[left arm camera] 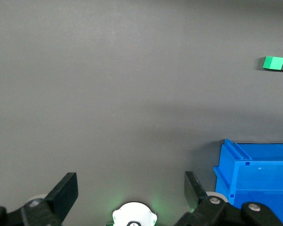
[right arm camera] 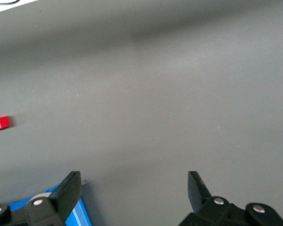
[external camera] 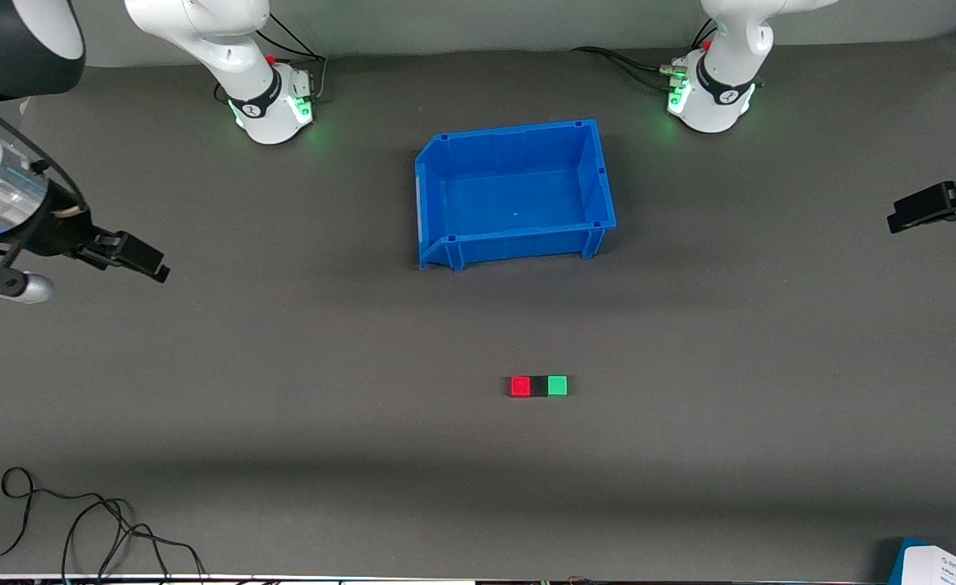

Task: Attach green and red cubes to black cube

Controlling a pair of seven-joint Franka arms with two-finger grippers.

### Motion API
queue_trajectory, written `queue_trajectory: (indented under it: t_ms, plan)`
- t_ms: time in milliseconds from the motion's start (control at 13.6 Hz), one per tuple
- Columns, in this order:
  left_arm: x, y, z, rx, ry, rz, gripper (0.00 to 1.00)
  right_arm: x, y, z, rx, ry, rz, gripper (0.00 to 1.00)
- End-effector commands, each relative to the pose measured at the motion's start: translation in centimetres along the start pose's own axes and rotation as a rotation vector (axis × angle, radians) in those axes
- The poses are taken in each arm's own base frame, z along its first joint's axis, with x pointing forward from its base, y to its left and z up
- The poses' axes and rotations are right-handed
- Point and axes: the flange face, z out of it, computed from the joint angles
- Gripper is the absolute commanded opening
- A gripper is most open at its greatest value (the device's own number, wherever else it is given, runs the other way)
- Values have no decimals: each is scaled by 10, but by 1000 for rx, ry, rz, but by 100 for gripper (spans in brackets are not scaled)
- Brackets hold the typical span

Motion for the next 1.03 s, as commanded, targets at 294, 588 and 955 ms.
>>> queue_trajectory:
  t_ms: [294,588,955]
  plan:
    - [-37,11,1,-11,95,63,100,-7,-3,0,1,-19,-36,100]
    - [-35,10,1,-28,117,106,100,-1,-2,-6,8,-4,-32,100]
    - [-35,2,10,-30,111,91,100,9,3,-20,18,26,-20,100]
